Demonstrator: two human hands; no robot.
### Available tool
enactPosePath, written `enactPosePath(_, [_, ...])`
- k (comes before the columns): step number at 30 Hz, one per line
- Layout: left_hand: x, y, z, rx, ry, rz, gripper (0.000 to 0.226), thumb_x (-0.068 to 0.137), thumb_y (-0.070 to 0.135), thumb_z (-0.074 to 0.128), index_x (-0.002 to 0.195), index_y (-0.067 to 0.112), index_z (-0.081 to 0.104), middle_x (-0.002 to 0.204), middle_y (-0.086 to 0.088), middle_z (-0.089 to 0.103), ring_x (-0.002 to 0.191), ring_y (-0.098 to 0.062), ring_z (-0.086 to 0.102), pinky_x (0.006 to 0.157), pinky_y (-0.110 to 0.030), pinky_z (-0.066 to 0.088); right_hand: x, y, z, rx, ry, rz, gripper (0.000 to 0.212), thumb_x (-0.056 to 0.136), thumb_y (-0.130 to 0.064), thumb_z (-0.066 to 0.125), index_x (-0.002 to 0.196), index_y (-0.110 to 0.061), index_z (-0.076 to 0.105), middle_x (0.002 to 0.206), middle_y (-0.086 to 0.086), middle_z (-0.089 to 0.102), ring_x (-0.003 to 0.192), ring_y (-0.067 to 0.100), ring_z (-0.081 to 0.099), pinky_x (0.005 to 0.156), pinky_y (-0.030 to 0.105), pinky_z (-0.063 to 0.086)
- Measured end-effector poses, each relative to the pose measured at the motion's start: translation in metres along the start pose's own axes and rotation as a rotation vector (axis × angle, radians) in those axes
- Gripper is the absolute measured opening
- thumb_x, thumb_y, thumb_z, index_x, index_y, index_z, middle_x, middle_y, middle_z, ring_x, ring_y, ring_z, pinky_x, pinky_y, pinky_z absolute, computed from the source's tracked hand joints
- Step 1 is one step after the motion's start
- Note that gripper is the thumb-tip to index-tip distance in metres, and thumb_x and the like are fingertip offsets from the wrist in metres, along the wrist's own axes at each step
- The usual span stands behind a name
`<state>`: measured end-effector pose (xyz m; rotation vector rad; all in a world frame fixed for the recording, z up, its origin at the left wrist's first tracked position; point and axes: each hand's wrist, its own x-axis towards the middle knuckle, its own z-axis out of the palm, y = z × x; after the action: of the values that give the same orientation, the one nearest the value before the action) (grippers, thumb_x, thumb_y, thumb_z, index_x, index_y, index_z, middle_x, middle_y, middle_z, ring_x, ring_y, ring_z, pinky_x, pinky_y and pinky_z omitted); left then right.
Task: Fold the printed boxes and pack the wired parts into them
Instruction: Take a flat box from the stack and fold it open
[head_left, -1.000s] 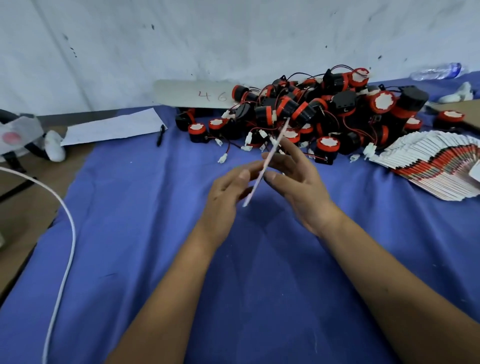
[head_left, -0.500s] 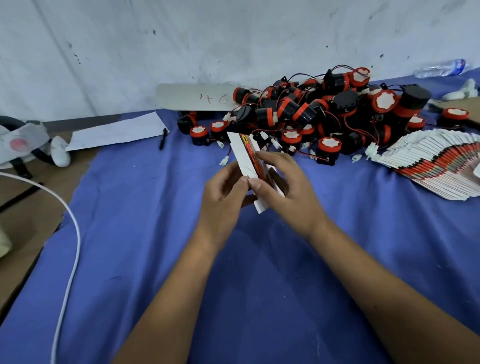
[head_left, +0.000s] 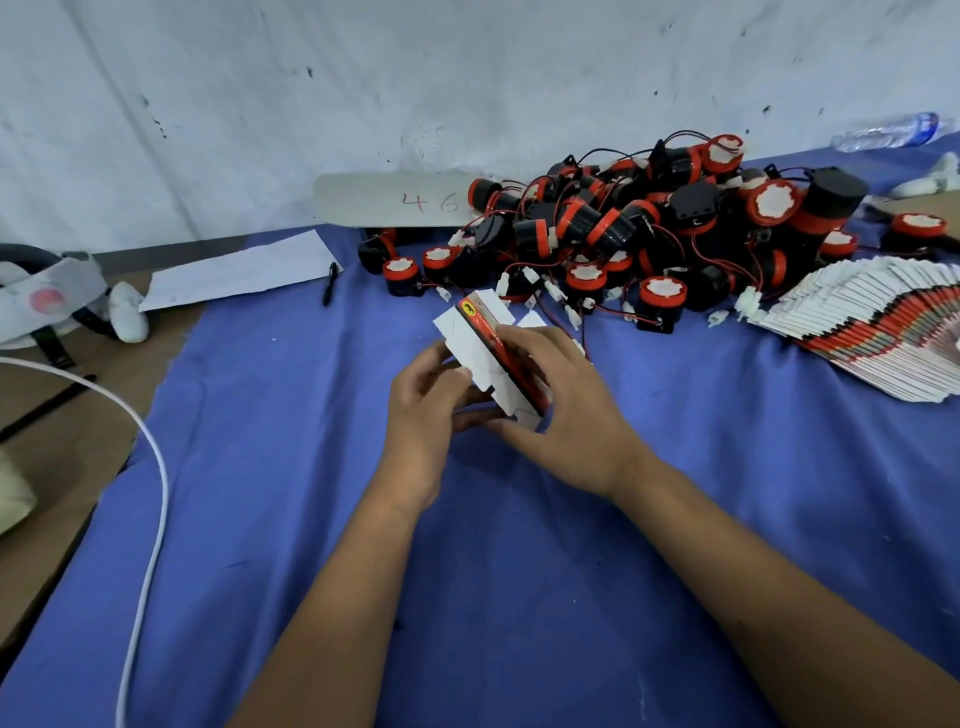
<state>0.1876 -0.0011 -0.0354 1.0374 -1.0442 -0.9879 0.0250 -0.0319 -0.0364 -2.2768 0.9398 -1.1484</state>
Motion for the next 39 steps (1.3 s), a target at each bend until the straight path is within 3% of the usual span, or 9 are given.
enactPosePath(5, [-0.001, -0.008, 0.008, 0.236, 0.108, 0.045, 0.023, 0.074, 0.005, 0.056, 0.09, 0.012, 0.071, 0.087, -0.013, 0.076, 0.085, -0.039, 0.075, 0.071, -0.051, 0.065, -0.001, 0.005, 0.006, 0.025, 0.027, -0.018, 0.073, 0.083, -0.024, 0.082, 0.146, -0.014, 0.046, 0.135, 0.0, 0.05, 0.125, 0.009, 0.048, 0.105, 0.017, 0.041])
enactPosePath(10, [0.001, -0.006, 0.005, 0.285, 0.1, 0.113, 0.034, 0.074, -0.004, 0.062, 0.101, 0.013, 0.073, 0.096, -0.01, 0.078, 0.091, -0.037, 0.075, 0.075, -0.055, 0.064, 0.0, 0.012, 0.006, -0.131, 0.073, 0.094, 0.082, 0.079, -0.051, 0.079, 0.147, -0.024, 0.043, 0.142, -0.007, 0.045, 0.132, 0.015, 0.042, 0.107, 0.032, 0.044])
enactPosePath(15, [0.003, -0.01, 0.008, 0.344, 0.1, 0.171, 0.044, 0.078, -0.012, 0.072, 0.109, 0.019, 0.068, 0.098, 0.006, 0.076, 0.091, -0.008, 0.073, 0.073, -0.025, 0.06, -0.001, 0.014, 0.006, -0.129, 0.054, 0.092, 0.08, 0.077, -0.042, 0.073, 0.148, -0.026, 0.04, 0.135, -0.007, 0.045, 0.125, 0.015, 0.041, 0.103, 0.036, 0.047])
enactPosePath(20, [0.003, -0.014, 0.012, 0.514, 0.117, 0.28, 0.053, 0.078, 0.004, 0.086, 0.125, 0.01, 0.063, 0.112, 0.001, 0.07, 0.104, -0.014, 0.067, 0.088, -0.032, 0.057, 0.003, 0.011, 0.004, -0.164, 0.098, 0.124, 0.091, 0.068, -0.036, 0.078, 0.149, -0.03, 0.036, 0.121, -0.004, 0.039, 0.115, 0.017, 0.035, 0.102, 0.045, 0.044])
enactPosePath(26, [0.004, -0.005, 0.005, 0.589, 0.039, 0.381, 0.056, 0.077, 0.019, 0.082, 0.125, 0.029, 0.056, 0.111, 0.031, 0.065, 0.102, -0.001, 0.066, 0.081, -0.022, 0.056, 0.003, 0.008, -0.003, -0.025, 0.047, 0.177, 0.113, 0.069, -0.025, 0.086, 0.159, -0.027, 0.018, 0.128, -0.001, 0.032, 0.125, 0.016, 0.033, 0.099, 0.019, 0.038])
enactPosePath(30, [0.002, -0.005, 0.004, 0.564, 0.122, 0.39, 0.052, 0.078, 0.009, 0.078, 0.122, 0.027, 0.055, 0.107, 0.031, 0.066, 0.097, 0.003, 0.067, 0.071, -0.014, 0.053, 0.003, 0.003, -0.011, 0.117, -0.004, 0.166, 0.117, 0.067, -0.023, 0.087, 0.16, -0.031, 0.017, 0.136, -0.001, 0.032, 0.131, 0.014, 0.039, 0.107, 0.036, 0.047])
enactPosePath(32, [0.001, -0.006, 0.008, 0.479, 0.152, 0.35, 0.046, 0.076, 0.012, 0.074, 0.119, 0.017, 0.061, 0.104, 0.022, 0.07, 0.096, 0.001, 0.069, 0.072, -0.015, 0.054, 0.003, 0.0, -0.012, 0.188, -0.014, 0.148, 0.117, 0.064, -0.03, 0.091, 0.158, -0.031, 0.022, 0.14, -0.001, 0.034, 0.133, 0.006, 0.039, 0.109, 0.035, 0.047])
enactPosePath(36, [-0.001, -0.006, 0.01, 0.463, 0.073, 0.297, 0.039, 0.071, 0.023, 0.069, 0.11, 0.022, 0.071, 0.087, 0.007, 0.073, 0.078, -0.012, 0.069, 0.066, -0.038, 0.06, 0.004, -0.006, -0.009, 0.22, 0.064, 0.154, 0.09, 0.058, -0.054, 0.092, 0.13, -0.019, 0.051, 0.117, -0.001, 0.053, 0.103, 0.011, 0.053, 0.085, 0.023, 0.049])
enactPosePath(39, [-0.001, -0.004, 0.007, 0.5, 0.02, 0.283, 0.03, 0.074, 0.022, 0.067, 0.102, 0.034, 0.068, 0.08, 0.014, 0.07, 0.069, -0.003, 0.065, 0.057, -0.027, 0.056, 0.005, -0.005, -0.009, 0.131, 0.037, 0.188, 0.067, 0.061, -0.071, 0.074, 0.103, -0.02, 0.059, 0.099, -0.004, 0.054, 0.093, 0.015, 0.048, 0.076, 0.021, 0.042])
